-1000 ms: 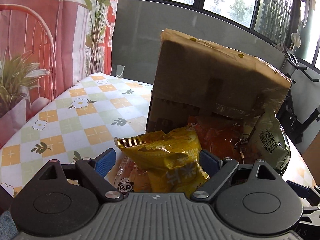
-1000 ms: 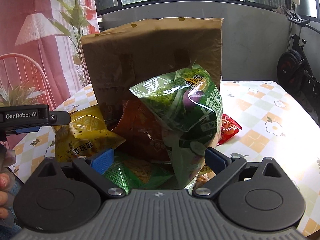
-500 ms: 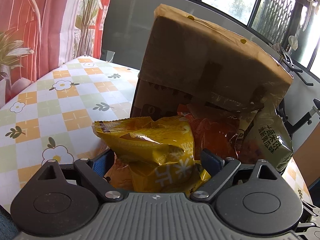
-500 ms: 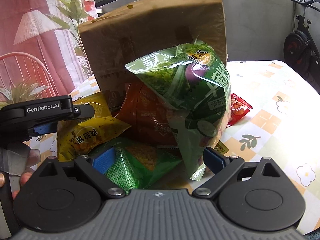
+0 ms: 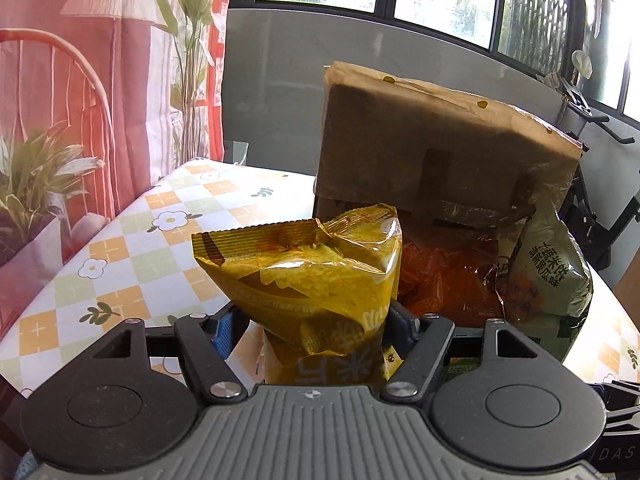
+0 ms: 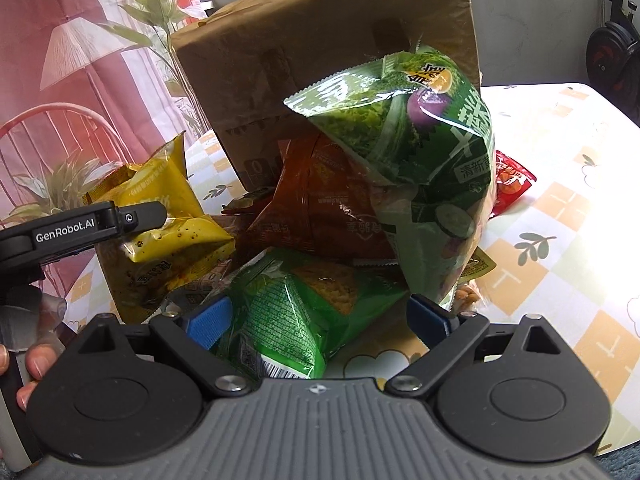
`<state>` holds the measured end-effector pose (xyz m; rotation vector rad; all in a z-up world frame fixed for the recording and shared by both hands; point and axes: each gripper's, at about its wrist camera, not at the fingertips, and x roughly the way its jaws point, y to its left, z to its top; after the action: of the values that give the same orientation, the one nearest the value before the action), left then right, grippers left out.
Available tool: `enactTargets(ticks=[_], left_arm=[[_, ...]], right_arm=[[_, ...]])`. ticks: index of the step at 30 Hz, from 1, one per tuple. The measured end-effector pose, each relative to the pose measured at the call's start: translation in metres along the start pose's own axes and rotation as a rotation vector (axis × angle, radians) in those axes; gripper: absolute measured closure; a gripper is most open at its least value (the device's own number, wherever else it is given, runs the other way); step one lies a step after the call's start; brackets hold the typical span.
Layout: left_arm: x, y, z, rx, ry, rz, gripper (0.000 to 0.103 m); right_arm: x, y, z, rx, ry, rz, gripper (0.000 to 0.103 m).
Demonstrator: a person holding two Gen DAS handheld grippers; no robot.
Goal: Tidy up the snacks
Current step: 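Grasp the green triangle-print bag with the right tool while the left tool holds the yellow bag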
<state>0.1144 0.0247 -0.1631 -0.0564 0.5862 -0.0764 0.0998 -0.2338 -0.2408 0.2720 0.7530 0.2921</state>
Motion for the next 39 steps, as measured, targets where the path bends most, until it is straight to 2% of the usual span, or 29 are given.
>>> enactTargets(ticks=[3, 5, 7, 11, 16, 22, 28, 32, 35, 39], left_arm=[[-0.011, 0.005, 0.001, 0.008, -0.026, 0.027, 0.029], [-0.013, 0.004, 0.001, 0.019, 0.000, 0.045, 0.029], [-0.014, 0.005, -0.002, 0.020, 0.021, 0.032, 0.029], [-0.016, 0.013, -0.002, 0.011, 0.013, 0.045, 0.029], [-0.010, 0.017, -0.004, -0.015, 0.032, 0.045, 0.029], [-0.010, 0.016, -0.007, 0.007, 0.023, 0.034, 0.029], [-0.005, 0.018, -0.008, 0.005, 0.047, 0.046, 0.029], [-0.007, 0.015, -0.007, 0.014, 0.045, 0.079, 0.029], [-0.009, 0.020, -0.006, -0.003, 0.030, 0.085, 0.029], [-0.011, 0.031, -0.005, -0.027, 0.015, 0.103, 0.029]], right_arm=[[-0.002, 0.005, 0.001, 0.000, -0.005, 0.003, 0.007], [0.000, 0.008, 0.001, 0.003, -0.004, -0.005, 0.007], [0.010, 0.016, 0.003, 0.005, 0.004, -0.030, 0.007], [0.027, 0.029, 0.001, -0.033, 0.035, -0.058, 0.008], [0.030, 0.028, -0.002, -0.050, 0.031, -0.056, 0.008], [0.026, 0.024, -0.001, -0.019, 0.035, -0.055, 0.008], [0.013, 0.031, 0.003, -0.029, 0.004, -0.020, 0.008], [0.014, 0.043, 0.007, -0.055, -0.008, -0.114, 0.009], [0.023, 0.046, 0.013, -0.027, 0.009, -0.120, 0.009], [0.036, 0.049, 0.019, -0.009, 0.027, -0.178, 0.008]])
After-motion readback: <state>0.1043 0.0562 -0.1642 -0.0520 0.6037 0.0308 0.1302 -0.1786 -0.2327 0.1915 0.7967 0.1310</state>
